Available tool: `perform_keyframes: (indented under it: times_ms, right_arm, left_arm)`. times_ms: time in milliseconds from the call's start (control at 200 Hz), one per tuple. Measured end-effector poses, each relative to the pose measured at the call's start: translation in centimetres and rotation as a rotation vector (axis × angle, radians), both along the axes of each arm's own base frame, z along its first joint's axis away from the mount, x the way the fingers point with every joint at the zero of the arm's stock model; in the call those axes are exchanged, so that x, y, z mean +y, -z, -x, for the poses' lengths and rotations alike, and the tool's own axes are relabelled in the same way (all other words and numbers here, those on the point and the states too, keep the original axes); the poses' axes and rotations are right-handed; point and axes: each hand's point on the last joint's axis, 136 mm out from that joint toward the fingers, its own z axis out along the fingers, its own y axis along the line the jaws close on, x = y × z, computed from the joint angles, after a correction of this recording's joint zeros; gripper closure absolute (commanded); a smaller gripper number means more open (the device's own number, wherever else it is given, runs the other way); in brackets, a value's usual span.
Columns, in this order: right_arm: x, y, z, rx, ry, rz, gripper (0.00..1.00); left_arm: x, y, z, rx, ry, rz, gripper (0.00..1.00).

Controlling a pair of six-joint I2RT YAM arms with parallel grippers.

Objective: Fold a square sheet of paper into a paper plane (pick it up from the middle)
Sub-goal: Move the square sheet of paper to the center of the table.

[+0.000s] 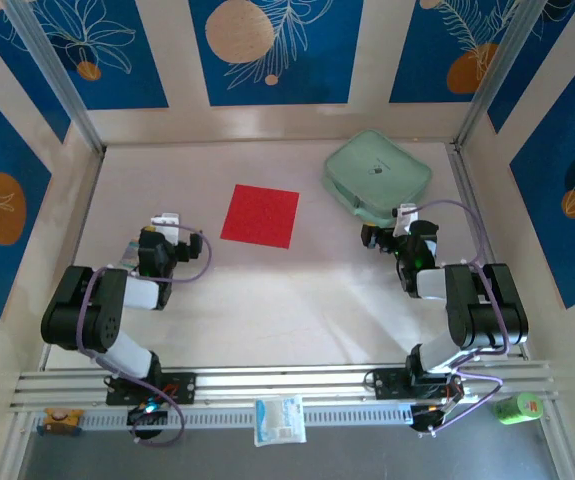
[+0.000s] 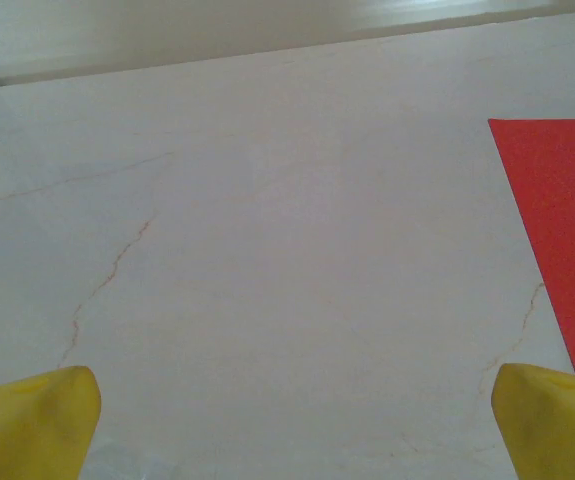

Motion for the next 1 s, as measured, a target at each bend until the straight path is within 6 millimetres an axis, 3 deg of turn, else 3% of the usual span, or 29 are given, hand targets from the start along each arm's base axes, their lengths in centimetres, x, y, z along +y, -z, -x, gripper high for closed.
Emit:
perform_keyframes:
  times_ms: [1000]
  right_arm:
    - [0.36,-0.04,0.04,-0.002,-0.017,-0.004,0.01]
  left_arm:
    - [-0.31,-0.09,0.09,-0.008,0.02,0.0,0.0]
